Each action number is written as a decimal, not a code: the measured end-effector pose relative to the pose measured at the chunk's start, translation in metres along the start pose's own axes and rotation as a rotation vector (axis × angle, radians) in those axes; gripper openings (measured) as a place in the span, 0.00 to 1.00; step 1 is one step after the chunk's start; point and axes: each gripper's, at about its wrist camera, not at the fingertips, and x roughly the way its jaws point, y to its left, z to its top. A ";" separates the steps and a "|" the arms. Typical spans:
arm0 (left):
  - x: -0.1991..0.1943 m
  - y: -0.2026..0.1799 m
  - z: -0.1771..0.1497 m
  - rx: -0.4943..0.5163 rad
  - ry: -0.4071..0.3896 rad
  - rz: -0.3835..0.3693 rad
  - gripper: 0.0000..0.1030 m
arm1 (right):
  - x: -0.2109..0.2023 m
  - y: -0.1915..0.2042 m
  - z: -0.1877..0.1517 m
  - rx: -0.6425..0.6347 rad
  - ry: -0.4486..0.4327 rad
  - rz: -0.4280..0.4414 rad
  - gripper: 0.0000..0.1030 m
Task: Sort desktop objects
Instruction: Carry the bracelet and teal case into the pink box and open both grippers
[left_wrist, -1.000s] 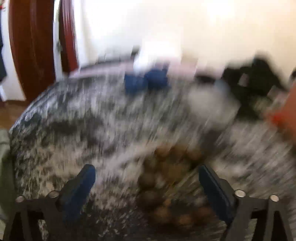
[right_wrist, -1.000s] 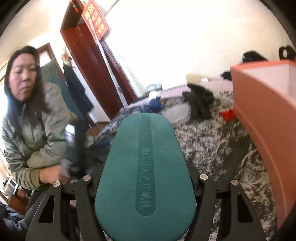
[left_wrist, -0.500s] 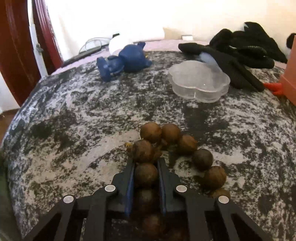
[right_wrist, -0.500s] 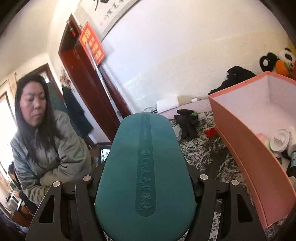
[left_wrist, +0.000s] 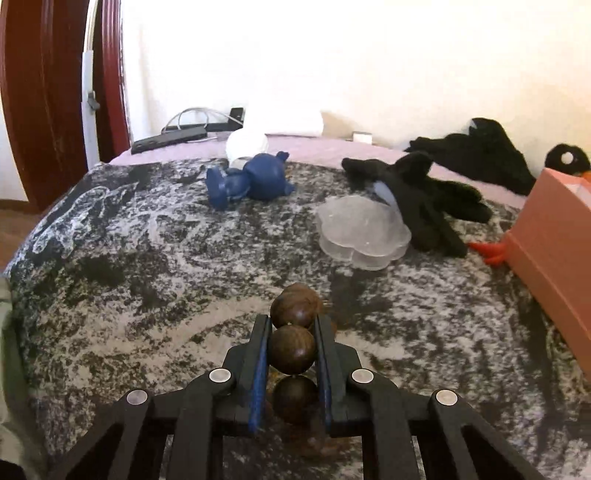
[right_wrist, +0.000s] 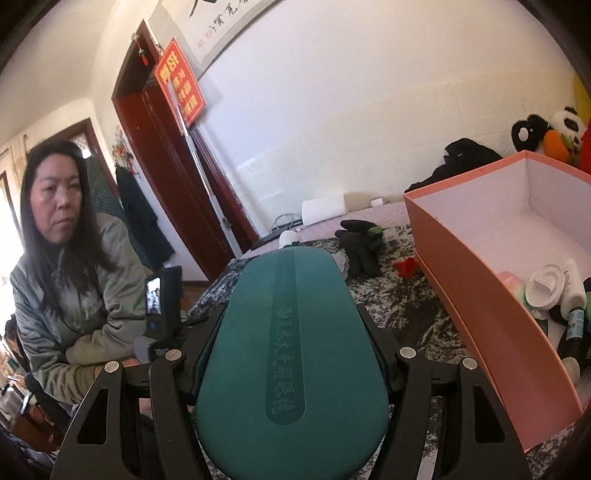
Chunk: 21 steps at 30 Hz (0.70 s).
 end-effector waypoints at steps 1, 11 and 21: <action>-0.003 -0.002 0.002 0.001 -0.005 -0.018 0.17 | -0.001 -0.001 0.001 0.005 -0.002 0.003 0.67; -0.051 -0.042 0.029 -0.008 -0.056 -0.169 0.17 | -0.024 -0.013 0.008 0.030 -0.041 0.003 0.67; -0.095 -0.136 0.074 0.107 -0.109 -0.396 0.17 | -0.073 -0.046 0.041 0.042 -0.150 -0.137 0.67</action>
